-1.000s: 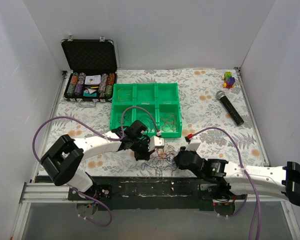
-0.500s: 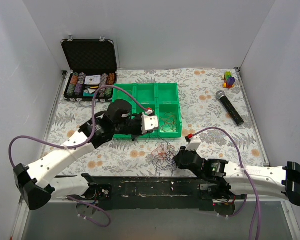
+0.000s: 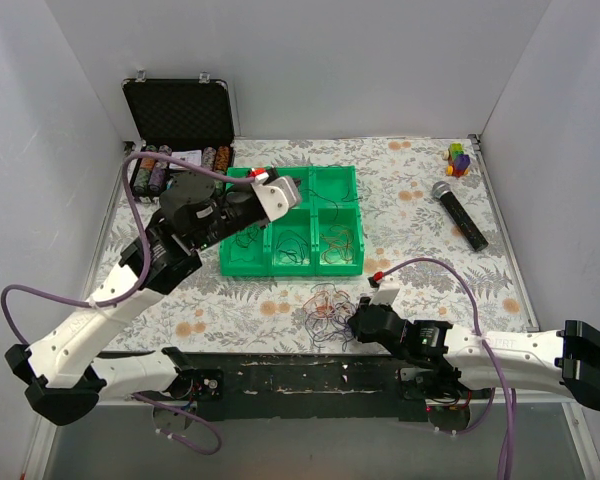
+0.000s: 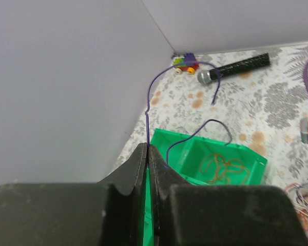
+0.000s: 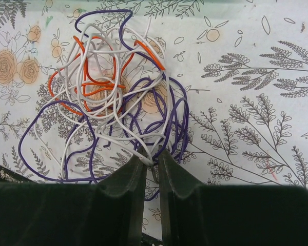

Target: Untangle the cables

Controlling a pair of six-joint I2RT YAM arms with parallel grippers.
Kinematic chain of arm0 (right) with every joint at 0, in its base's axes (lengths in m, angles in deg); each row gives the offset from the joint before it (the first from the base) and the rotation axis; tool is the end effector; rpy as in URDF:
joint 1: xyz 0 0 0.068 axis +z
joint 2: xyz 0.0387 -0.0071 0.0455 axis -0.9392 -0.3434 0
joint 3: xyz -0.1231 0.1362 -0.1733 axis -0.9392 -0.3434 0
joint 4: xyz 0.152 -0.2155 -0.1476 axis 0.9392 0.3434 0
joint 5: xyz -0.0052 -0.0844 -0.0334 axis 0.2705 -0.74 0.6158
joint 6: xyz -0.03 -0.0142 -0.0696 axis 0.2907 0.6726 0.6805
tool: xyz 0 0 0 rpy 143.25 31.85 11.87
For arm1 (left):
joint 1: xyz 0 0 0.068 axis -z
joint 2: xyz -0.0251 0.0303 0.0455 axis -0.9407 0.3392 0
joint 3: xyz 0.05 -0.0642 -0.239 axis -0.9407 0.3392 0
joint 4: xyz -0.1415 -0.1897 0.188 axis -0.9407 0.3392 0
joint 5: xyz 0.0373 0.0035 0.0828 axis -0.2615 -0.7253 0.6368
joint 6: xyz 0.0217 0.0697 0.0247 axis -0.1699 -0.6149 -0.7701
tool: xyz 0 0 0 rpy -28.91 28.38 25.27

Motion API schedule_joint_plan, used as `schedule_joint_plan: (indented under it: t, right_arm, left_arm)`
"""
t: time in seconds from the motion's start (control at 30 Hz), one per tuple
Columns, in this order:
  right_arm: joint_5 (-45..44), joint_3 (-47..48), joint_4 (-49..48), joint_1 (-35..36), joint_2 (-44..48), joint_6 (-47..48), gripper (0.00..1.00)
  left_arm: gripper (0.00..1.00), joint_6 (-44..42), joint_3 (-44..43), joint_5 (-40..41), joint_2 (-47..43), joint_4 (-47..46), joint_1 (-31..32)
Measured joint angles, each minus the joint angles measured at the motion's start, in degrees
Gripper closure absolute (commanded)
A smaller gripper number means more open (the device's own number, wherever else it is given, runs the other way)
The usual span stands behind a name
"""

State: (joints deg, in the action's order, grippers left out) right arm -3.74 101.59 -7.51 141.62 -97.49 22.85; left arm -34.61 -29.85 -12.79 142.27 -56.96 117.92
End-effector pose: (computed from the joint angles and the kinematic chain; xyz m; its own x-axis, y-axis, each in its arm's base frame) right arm 0.1079 0.2094 0.0926 -0.6477 0.1745 -0.7416 -0.2206 0.8887 0.4018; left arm 0.1975 -0.2344 0.4546 -0.1152 0.0288 -0.9929 0.8395 0.5372 -0.0818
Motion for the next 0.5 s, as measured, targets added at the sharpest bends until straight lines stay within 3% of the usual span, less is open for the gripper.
schedule_joint_plan:
  t: [0.17,0.5]
  right_arm:
    - [0.1,0.0,-0.2,0.0,0.0,0.0,0.78]
    - [0.0,0.0,0.3,0.0,1.0,0.0,0.78]
  left_arm:
    - [1.00,0.6,2.2,5.2,0.3,-7.8,0.0]
    - [1.00,8.0,21.0,15.7,1.3,-17.3,-0.4]
